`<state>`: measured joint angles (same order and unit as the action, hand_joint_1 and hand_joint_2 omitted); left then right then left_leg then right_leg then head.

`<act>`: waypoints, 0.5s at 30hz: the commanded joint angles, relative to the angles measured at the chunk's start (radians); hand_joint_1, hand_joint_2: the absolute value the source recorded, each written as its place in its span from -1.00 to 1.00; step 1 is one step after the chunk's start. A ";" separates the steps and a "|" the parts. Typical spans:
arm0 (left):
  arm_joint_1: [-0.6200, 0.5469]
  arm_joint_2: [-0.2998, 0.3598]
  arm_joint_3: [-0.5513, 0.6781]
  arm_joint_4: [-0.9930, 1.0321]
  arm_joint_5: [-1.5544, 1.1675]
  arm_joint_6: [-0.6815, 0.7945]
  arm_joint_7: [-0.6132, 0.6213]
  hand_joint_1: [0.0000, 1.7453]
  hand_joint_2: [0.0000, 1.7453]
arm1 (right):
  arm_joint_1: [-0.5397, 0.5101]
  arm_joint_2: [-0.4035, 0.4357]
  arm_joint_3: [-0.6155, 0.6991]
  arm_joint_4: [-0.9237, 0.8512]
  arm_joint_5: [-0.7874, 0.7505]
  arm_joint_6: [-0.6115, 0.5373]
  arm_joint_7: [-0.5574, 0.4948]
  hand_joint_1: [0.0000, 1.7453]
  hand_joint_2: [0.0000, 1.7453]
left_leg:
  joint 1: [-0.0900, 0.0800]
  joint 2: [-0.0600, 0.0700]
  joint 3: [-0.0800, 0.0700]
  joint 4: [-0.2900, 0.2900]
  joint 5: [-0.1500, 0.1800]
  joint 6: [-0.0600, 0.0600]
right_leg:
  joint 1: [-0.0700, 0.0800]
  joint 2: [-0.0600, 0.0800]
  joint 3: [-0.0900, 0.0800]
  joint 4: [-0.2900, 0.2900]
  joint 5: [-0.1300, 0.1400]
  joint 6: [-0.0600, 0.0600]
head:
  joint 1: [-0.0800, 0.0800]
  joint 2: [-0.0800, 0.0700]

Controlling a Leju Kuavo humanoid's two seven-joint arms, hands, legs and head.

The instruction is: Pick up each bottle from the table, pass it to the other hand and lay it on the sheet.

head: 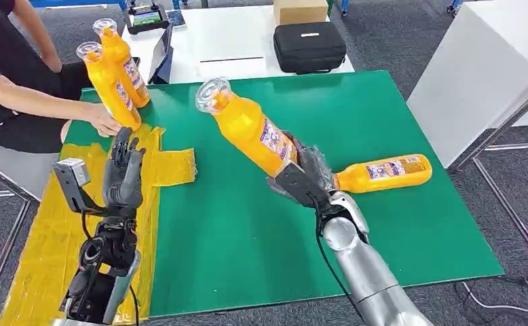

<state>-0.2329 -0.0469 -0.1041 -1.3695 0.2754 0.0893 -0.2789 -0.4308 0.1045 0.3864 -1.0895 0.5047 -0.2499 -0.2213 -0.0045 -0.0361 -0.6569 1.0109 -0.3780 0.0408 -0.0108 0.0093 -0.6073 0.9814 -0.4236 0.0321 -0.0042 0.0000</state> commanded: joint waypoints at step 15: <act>-0.057 -0.052 -0.121 0.051 0.078 -0.023 0.019 -1.00 1.00 | -0.229 0.097 0.061 0.340 0.039 -0.034 0.065 1.00 1.00 | 0.001 0.002 0.002 0.000 0.000 -0.001 | 0.001 -0.001 0.002 0.000 0.000 0.000 | 0.000 0.000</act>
<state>-0.2520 -0.1019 -0.1942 -1.3695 0.3479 0.0625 -0.2651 -0.5863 0.1961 0.4219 -0.8782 0.5474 -0.2800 -0.1553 -0.0043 -0.0359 -0.6571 1.0109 -0.3768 0.0408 -0.0107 0.0093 -0.6075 0.9820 -0.4231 0.0323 -0.0038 0.0000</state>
